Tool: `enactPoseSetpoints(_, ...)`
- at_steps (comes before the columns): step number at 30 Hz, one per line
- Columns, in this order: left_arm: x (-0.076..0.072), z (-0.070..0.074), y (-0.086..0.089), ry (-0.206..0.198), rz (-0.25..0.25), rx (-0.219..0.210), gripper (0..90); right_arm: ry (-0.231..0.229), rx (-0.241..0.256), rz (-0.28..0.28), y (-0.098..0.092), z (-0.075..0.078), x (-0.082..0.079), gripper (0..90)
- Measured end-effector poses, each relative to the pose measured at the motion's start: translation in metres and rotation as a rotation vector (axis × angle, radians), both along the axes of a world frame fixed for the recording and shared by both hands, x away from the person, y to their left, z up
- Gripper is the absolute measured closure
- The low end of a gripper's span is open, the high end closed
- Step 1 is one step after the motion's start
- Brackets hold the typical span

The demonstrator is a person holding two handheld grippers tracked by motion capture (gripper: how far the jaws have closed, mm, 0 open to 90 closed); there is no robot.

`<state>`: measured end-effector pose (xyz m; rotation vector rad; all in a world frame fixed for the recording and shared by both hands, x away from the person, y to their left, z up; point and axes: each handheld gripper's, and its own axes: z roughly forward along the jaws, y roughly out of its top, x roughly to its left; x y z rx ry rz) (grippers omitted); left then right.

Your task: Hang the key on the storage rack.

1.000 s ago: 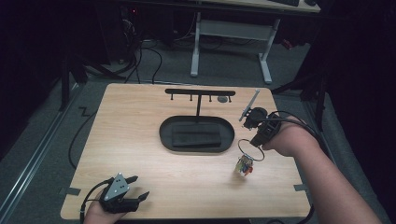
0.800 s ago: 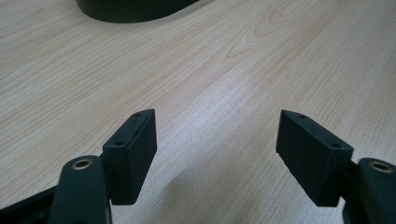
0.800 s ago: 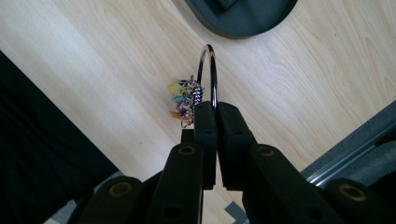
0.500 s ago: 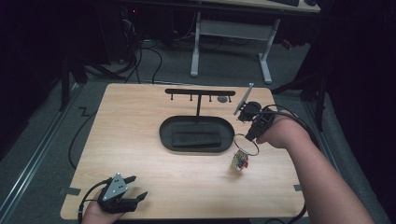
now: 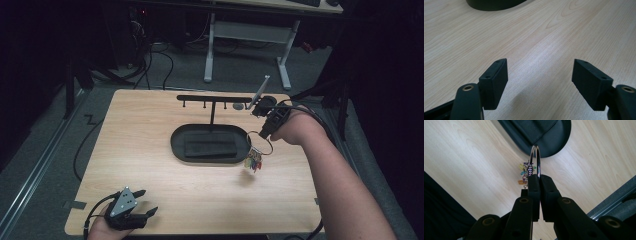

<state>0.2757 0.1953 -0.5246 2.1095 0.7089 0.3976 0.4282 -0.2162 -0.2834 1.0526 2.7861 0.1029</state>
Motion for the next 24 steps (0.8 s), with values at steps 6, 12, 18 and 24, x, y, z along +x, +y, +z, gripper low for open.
enactPoseSetpoints(6,-0.004,-0.002,0.004,-0.003,0.010,0.021,29.6,-0.017,0.010,-0.015,0.003,0.003,0.023,88.0)
enactPoseSetpoints(12,-0.004,0.001,0.011,-0.008,0.039,0.004,29.6,-0.053,0.038,-0.027,0.006,0.005,0.046,88.0)
enactPoseSetpoints(18,-0.007,0.002,0.012,-0.016,0.039,0.013,29.6,-0.053,0.031,-0.056,0.006,-0.003,0.069,88.0)
enactPoseSetpoints(24,-0.007,0.000,0.012,-0.008,0.037,0.012,29.6,-0.059,0.032,-0.078,0.008,-0.006,0.088,88.0)
